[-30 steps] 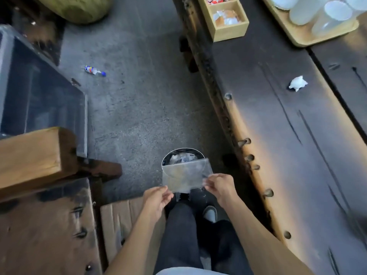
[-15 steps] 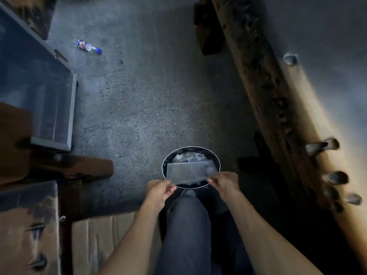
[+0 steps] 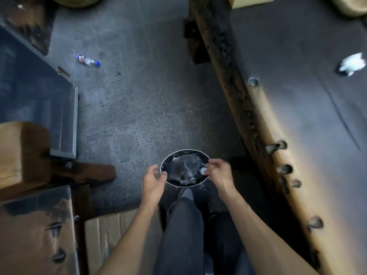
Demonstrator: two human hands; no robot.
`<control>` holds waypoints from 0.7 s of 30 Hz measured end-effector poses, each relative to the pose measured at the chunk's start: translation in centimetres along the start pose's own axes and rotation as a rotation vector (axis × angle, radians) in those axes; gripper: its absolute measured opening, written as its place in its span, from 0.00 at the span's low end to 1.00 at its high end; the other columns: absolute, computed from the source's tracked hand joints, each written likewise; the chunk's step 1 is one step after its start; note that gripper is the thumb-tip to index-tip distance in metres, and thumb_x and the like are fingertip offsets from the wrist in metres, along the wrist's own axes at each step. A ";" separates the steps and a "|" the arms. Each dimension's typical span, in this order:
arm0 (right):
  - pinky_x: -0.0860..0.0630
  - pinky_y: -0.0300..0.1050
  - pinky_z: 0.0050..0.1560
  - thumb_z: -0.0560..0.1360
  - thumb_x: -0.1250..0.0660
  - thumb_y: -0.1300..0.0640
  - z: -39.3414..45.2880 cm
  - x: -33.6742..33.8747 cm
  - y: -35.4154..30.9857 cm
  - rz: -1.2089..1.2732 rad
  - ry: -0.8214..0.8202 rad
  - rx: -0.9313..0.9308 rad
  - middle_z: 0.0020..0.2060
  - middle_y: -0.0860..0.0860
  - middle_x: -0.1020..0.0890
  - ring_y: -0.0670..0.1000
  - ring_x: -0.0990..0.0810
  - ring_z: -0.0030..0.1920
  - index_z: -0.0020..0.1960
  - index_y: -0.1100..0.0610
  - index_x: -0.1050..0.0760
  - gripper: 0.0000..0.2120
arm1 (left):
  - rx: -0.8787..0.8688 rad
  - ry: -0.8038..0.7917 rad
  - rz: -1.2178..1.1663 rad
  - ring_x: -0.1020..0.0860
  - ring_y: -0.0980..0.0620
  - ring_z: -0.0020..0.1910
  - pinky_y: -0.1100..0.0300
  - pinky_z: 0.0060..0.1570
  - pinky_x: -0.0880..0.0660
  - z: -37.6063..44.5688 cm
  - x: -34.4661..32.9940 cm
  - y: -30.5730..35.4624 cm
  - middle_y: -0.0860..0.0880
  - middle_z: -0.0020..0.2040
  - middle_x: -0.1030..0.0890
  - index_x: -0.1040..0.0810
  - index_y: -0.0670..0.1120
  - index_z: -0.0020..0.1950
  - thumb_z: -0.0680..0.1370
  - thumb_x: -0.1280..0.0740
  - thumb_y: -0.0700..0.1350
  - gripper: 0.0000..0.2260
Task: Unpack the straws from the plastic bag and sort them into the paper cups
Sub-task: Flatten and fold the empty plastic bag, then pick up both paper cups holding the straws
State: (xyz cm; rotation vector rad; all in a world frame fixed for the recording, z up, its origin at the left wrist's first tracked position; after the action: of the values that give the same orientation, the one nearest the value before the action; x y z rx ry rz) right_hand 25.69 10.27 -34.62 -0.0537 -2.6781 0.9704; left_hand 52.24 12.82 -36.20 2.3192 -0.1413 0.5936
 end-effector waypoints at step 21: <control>0.59 0.59 0.77 0.77 0.42 0.37 -32.3 28.1 -33.6 -0.396 0.770 0.788 0.80 0.44 0.53 0.52 0.60 0.80 0.80 0.44 0.54 0.37 | -1.386 -0.095 0.539 0.62 0.52 0.80 0.47 0.77 0.59 -35.0 0.7 50.6 0.51 0.82 0.58 0.55 0.59 0.80 0.75 0.38 0.63 0.39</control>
State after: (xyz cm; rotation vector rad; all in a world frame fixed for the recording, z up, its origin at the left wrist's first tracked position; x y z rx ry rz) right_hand 10.09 8.10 17.45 0.2153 -1.4338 1.4154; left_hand 26.25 -0.32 18.00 0.9304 -0.9140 0.4000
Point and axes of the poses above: each hand's wrist, its own z-axis towards the middle knuckle, its own x-axis out of the back of the hand, y = z × x, the point moved 10 cm from there along z, towards the middle knuckle
